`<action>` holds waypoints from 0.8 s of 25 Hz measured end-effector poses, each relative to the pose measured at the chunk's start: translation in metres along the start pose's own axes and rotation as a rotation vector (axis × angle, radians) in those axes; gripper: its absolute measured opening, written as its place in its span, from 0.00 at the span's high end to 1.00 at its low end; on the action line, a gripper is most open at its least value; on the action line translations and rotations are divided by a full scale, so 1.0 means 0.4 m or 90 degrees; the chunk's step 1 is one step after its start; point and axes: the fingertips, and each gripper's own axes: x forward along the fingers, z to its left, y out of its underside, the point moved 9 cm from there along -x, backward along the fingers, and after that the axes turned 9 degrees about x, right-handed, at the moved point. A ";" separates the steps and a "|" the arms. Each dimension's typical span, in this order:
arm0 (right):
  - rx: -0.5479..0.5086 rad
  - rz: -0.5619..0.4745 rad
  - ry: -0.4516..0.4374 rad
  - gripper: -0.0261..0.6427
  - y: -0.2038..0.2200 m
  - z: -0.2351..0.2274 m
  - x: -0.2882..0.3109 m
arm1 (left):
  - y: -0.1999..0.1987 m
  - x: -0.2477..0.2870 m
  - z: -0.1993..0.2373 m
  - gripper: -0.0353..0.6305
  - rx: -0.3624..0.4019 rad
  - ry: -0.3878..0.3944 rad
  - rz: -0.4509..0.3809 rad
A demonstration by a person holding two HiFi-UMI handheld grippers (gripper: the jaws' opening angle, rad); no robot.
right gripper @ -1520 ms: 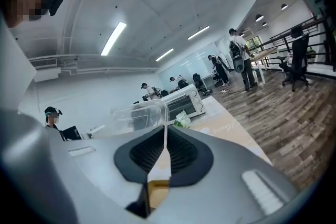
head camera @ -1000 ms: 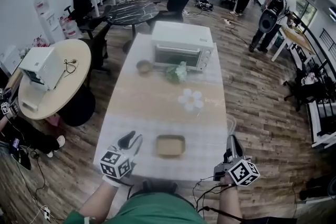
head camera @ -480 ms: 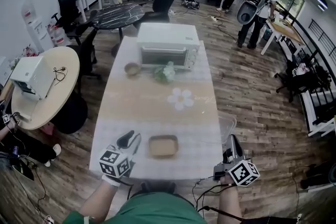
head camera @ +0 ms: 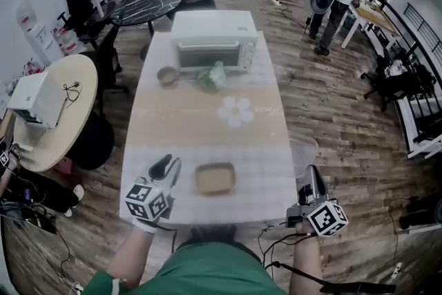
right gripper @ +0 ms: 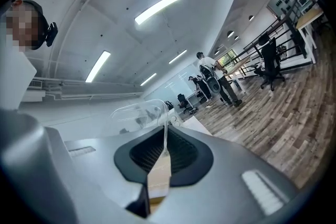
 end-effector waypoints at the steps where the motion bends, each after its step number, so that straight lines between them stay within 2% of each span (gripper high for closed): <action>1: 0.000 -0.001 0.001 0.94 0.001 -0.003 0.000 | 0.002 0.005 0.001 0.77 -0.001 0.001 0.001; 20: -0.008 -0.004 0.008 0.94 0.002 -0.011 0.008 | -0.001 0.037 0.010 0.78 -0.002 0.012 0.009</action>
